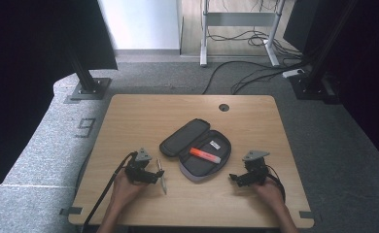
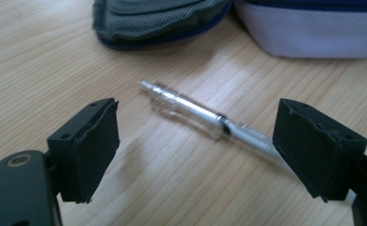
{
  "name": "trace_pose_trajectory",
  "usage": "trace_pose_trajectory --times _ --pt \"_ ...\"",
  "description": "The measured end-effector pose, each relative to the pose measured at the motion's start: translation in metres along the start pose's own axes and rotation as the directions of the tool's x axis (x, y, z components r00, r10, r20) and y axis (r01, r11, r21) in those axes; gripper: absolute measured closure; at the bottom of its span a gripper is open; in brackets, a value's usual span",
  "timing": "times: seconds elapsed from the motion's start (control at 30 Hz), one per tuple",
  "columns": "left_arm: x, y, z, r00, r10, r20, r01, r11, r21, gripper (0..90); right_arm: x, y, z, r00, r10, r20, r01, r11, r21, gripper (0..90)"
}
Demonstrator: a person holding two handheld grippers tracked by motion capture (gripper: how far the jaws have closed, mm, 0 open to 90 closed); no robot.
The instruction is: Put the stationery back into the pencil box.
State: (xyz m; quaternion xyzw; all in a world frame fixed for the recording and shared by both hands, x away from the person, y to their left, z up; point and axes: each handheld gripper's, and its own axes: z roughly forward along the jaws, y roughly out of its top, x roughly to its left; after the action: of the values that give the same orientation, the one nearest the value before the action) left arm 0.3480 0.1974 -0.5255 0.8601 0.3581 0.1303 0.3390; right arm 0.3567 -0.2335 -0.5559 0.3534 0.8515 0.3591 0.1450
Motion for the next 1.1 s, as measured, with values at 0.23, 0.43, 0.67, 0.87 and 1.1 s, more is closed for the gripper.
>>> trace_pose_trajectory --times 0.23,0.43,0.67,0.87,1.1 --pt "-0.006 0.001 0.008 0.9999 0.013 -0.001 -0.013 0.9998 0.016 15.2 0.0 0.0 0.0 1.0 0.0 0.0 0.0 1.0 0.0 0.0" --pt "-0.008 0.001 0.011 0.9999 0.014 -0.005 -0.014 0.9996 0.025 15.4 0.0 0.0 0.0 1.0 0.0 0.0 0.0 1.0 0.0 0.0" --pt "-0.008 -0.001 0.017 0.9999 0.01 -0.011 -0.009 0.9984 0.055 17.0 0.0 0.0 0.0 1.0 0.0 0.0 0.0 1.0 0.0 0.0" --pt "-0.006 -0.001 0.016 0.9999 0.001 -0.012 0.0 0.998 0.063 23.9 0.0 0.0 0.0 1.0 0.0 0.0 0.0 1.0 0.0 0.0" --pt "0.001 -0.004 0.008 0.9983 -0.049 0.033 0.046 0.9968 0.065 34.6 0.001 -0.001 0.0 1.0 0.003 0.003 -0.003 1.0 -0.001 0.0"
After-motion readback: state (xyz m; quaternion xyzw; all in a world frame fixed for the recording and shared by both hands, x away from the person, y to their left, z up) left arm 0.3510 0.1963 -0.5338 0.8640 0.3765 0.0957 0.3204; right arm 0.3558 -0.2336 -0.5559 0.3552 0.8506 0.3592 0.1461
